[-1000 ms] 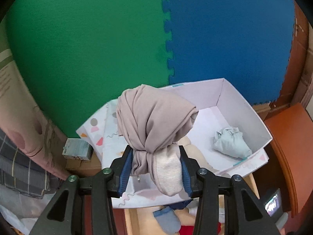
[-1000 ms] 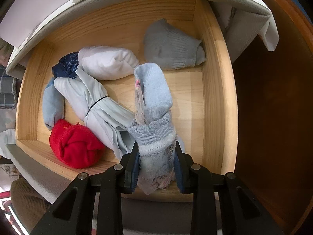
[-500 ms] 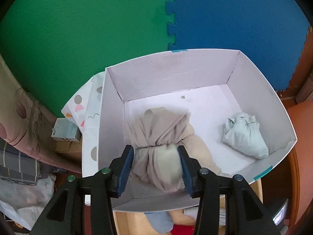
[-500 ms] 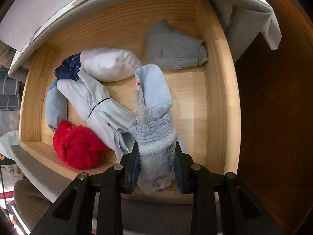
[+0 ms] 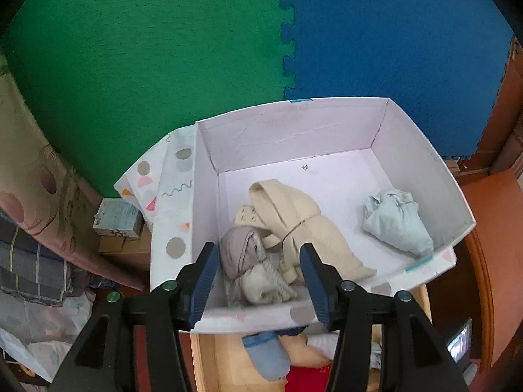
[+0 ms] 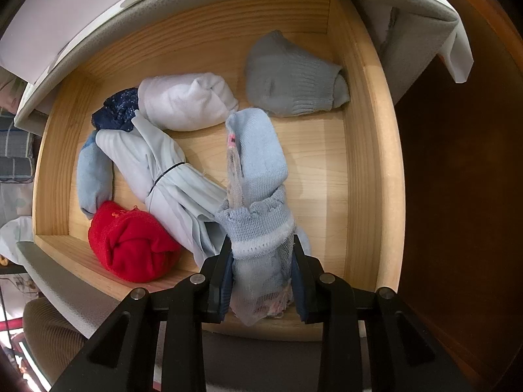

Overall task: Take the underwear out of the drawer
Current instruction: 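Move the left gripper back down over the open drawer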

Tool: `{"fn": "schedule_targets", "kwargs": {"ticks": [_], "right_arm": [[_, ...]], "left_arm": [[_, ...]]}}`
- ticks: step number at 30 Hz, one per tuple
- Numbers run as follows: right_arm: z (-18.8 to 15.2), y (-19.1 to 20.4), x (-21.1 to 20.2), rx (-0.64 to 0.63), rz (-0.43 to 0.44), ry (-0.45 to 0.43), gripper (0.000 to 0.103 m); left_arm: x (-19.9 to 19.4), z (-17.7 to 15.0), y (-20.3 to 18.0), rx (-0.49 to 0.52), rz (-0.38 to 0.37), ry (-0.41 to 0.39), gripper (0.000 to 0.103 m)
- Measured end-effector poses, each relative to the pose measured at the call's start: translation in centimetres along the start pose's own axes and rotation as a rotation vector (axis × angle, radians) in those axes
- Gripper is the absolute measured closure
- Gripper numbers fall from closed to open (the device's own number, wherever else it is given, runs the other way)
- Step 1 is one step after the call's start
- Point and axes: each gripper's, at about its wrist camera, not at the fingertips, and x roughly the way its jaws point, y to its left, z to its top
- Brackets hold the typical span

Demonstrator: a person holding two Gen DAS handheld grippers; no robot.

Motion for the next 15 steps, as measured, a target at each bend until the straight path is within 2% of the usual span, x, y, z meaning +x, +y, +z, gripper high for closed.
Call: {"fn": "schedule_targets", "kwargs": {"ticks": [8,12,15], "right_arm": [[0.0,0.4,-0.1,0.008,-0.011,-0.003,0.074],[0.0,0.9,-0.2,0.002,-0.027,-0.007,0.074],[0.0,1.4,-0.2,-0.001,-0.037,-0.010,0.074]], "left_arm": [[-3.1,-5.2,2.2,-0.051,0.008,-0.015,0.049],[-3.3,-8.9,2.9,-0.074,0.046,-0.011,0.049],[-2.2,-12.1,3.3,-0.096,0.060,0.028,0.049]]}}
